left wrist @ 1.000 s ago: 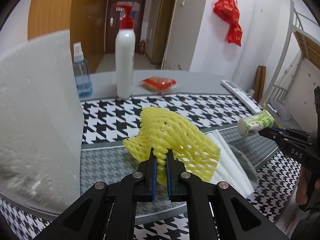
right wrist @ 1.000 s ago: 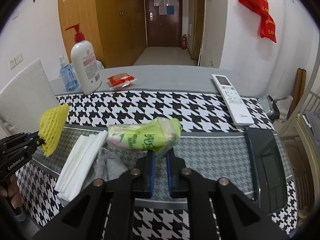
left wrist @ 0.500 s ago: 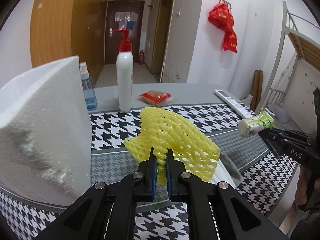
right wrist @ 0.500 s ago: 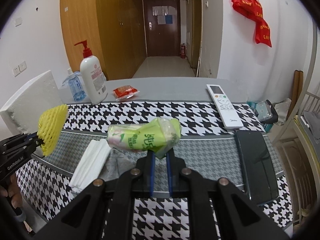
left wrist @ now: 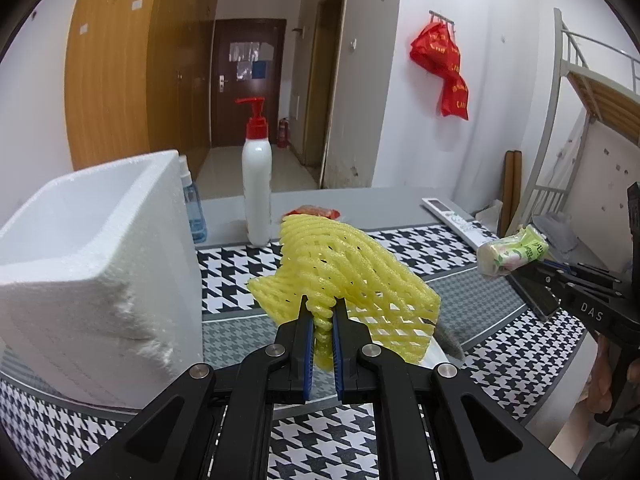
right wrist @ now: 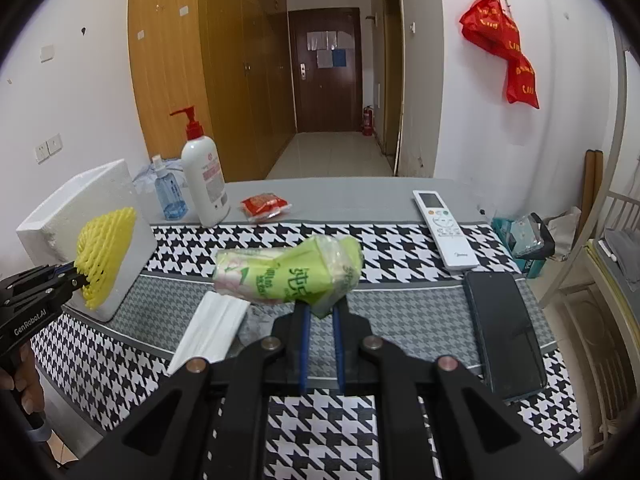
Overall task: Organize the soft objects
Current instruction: 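Lift the yellow mesh with the left gripper while the right gripper carries the green packet toward the box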
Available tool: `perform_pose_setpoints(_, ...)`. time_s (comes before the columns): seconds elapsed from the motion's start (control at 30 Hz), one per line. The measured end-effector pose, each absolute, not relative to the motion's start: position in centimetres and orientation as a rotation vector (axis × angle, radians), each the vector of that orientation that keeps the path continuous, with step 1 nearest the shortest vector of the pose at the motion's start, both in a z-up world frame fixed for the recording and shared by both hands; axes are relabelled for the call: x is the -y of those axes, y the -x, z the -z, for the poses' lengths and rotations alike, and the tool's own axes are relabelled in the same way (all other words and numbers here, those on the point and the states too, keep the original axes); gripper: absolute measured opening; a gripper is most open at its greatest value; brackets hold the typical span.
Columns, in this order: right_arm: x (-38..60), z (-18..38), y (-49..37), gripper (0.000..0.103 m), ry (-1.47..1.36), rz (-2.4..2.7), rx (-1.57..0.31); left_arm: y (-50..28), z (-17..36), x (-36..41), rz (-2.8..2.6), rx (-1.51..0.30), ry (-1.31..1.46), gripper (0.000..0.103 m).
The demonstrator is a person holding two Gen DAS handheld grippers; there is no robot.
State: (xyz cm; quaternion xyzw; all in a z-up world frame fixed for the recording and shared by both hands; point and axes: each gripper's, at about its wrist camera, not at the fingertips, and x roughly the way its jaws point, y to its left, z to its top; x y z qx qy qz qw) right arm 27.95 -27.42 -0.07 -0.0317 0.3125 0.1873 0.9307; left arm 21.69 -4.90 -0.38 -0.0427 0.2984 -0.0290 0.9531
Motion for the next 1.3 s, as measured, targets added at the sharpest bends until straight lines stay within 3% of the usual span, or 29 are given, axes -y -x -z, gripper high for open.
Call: perform_pose_setpoints(1.3,23.8,-5.1,-22.4,0.013,0.035,-0.448,-0.437,-14.4,-6.3,1.1,0.024,-0.369,0.017,0.008)
